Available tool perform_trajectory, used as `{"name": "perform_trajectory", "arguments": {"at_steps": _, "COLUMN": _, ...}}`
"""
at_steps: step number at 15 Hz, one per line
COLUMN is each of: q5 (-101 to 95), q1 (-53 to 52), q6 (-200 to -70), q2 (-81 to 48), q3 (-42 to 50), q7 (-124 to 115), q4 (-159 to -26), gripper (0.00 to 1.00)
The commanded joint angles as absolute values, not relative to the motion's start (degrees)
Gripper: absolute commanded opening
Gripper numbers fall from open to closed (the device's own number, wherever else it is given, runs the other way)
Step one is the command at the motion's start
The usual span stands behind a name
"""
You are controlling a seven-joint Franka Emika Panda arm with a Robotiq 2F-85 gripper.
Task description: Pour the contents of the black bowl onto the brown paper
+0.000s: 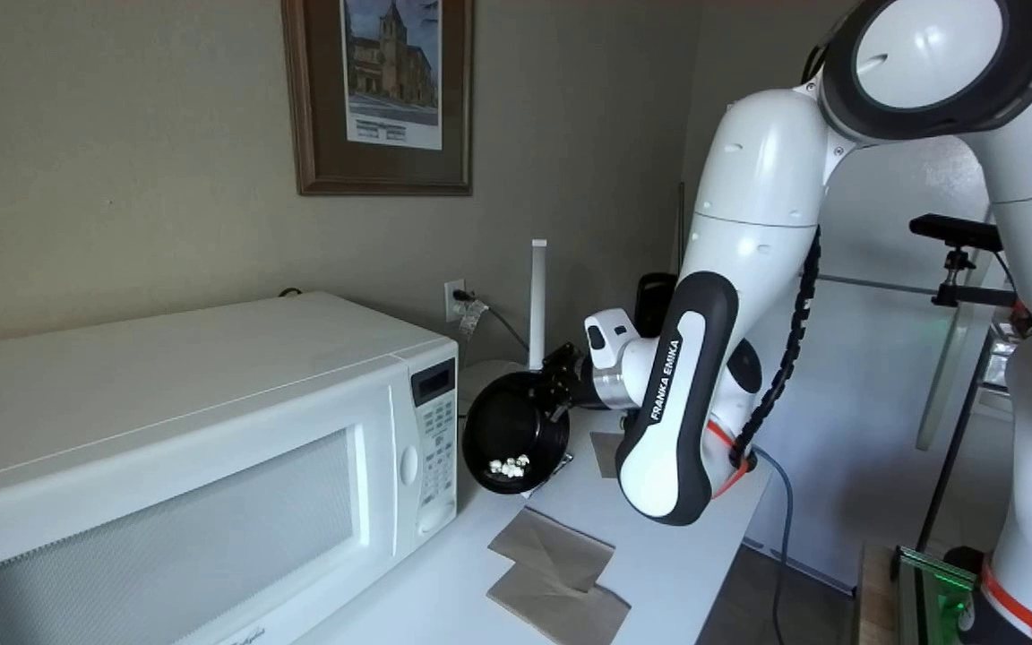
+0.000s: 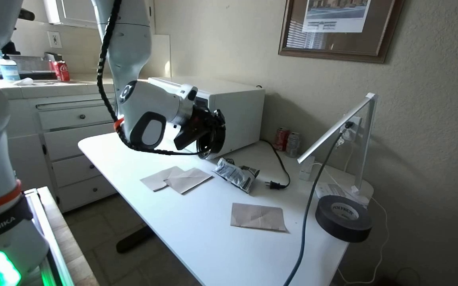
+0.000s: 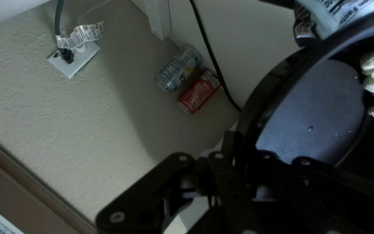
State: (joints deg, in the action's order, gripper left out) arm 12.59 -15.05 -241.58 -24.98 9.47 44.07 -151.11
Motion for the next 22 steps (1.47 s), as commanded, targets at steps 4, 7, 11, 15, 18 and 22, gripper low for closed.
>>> {"name": "perform_trajectory", "arguments": {"at_steps": 4, "q5": 11.09, "q1": -20.89, "q6": -241.97, "q2": -22.98, "q3": 15.12, "q7": 43.37, "q4": -150.76, "gripper": 0.02}}
{"name": "perform_trajectory", "arguments": {"at_steps": 7, "q5": 11.02, "q1": -20.78, "q6": -241.98, "q2": -23.40, "q3": 14.71, "q7": 41.92, "q4": -154.01, "gripper": 0.02}}
{"name": "perform_trajectory", "arguments": {"at_steps": 11, "q5": 10.62, "q1": -21.70, "q6": -244.14, "q2": -24.86, "q3": 15.57, "q7": 40.79, "q4": -154.82, "gripper": 0.02}}
{"name": "perform_trajectory", "arguments": {"at_steps": 15, "q5": 10.44, "q1": -24.63, "q6": -242.81, "q2": -23.70, "q3": 19.08, "q7": 43.15, "q4": -152.43, "gripper": 0.02}}
{"name": "perform_trajectory", "arguments": {"at_steps": 18, "q5": 13.23, "q1": -28.03, "q6": -242.07, "q2": -22.20, "q3": 22.12, "q7": 47.83, "q4": -152.43, "gripper": 0.02}}
{"name": "perform_trajectory", "arguments": {"at_steps": 22, "q5": 16.29, "q1": -32.36, "q6": -242.16, "q2": -23.41, "q3": 26.04, "q7": 51.33, "q4": -154.62, "gripper": 0.02}}
